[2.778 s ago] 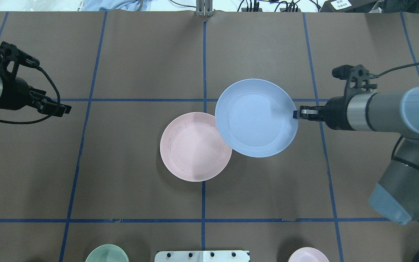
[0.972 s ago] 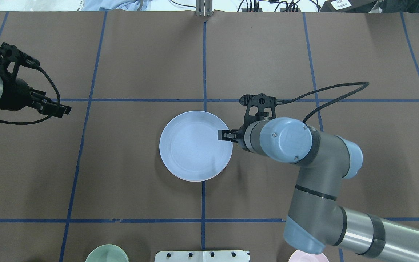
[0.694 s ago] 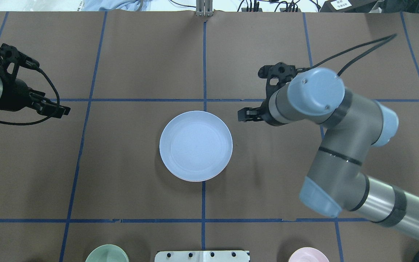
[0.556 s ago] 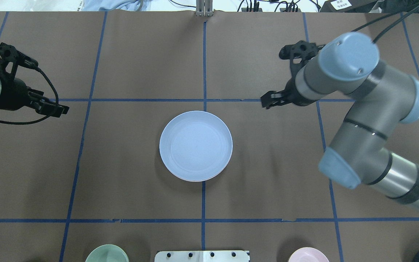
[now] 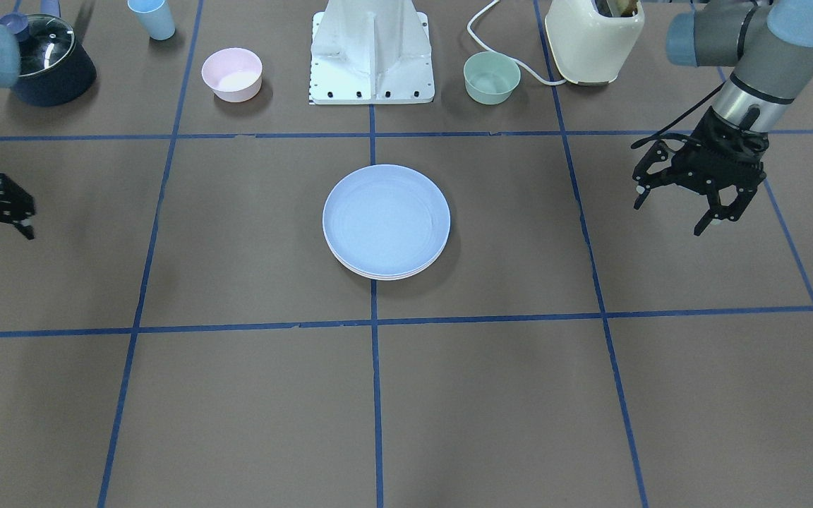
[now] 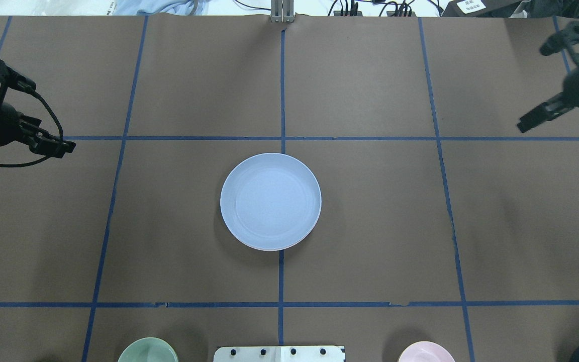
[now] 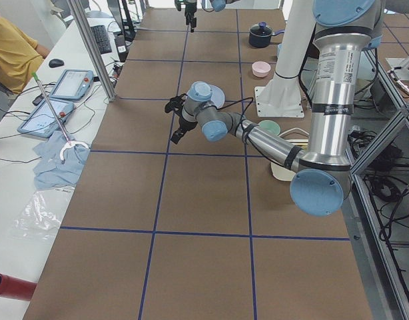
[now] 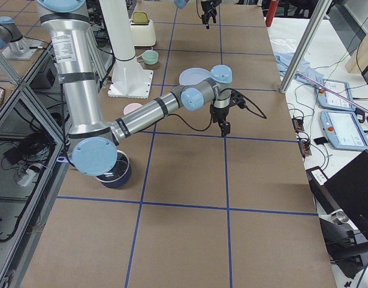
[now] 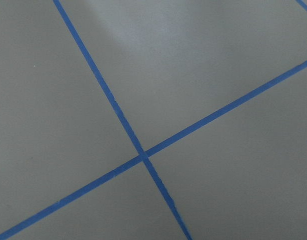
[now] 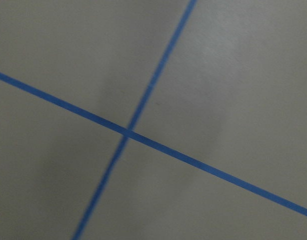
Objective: Stack three plates with pink and blue
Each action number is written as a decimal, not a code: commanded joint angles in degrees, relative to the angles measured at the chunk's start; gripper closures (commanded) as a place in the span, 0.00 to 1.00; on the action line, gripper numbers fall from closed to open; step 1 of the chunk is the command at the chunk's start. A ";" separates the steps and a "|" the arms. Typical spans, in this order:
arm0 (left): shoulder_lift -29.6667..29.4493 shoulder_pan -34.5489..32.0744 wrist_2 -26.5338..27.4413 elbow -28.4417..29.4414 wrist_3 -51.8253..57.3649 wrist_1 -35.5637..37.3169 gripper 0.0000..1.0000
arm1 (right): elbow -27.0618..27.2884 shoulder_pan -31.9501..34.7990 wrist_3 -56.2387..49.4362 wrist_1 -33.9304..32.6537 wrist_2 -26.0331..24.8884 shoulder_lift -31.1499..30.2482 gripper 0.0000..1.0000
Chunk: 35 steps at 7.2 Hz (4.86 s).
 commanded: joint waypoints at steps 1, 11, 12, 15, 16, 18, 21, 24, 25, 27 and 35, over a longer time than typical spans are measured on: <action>2.37 -2.16 -0.78 1.51 1.94 0.70 0.00 | -0.20 12.13 -16.06 0.35 1.63 -12.89 0.00; 7.30 -35.74 -20.55 17.87 29.18 16.87 0.00 | -5.82 20.79 -18.32 0.36 1.89 -17.61 0.00; 7.30 -35.84 -21.43 17.43 29.18 17.05 0.00 | -5.74 20.79 -18.32 0.36 3.38 -17.61 0.00; 7.82 -35.75 -20.83 12.35 29.18 24.85 0.00 | -5.73 20.79 -18.32 0.35 4.01 -17.70 0.00; 8.00 -35.49 -20.91 13.11 29.10 24.97 0.00 | -5.82 20.79 -18.32 0.36 4.01 -17.79 0.00; 8.18 -35.49 -21.08 14.00 28.74 24.36 0.00 | -5.73 20.79 -18.32 0.36 4.01 -17.79 0.00; 8.27 -35.66 -21.44 13.65 29.09 24.26 0.00 | -5.73 20.79 -18.32 0.36 4.01 -17.79 0.00; 8.18 -35.49 -20.38 13.91 28.92 24.53 0.00 | -5.73 20.79 -18.32 0.36 4.01 -17.79 0.00; 8.35 -35.49 -20.30 13.91 28.92 24.61 0.00 | -5.65 20.79 -18.41 0.36 4.01 -17.79 0.00; 9.76 -35.49 -20.38 13.12 29.01 24.44 0.00 | -5.82 20.79 -18.41 0.36 6.18 -17.79 0.00; 9.76 -35.49 -20.47 13.21 29.01 24.44 0.00 | -5.73 20.79 -18.32 0.36 6.12 -17.79 0.00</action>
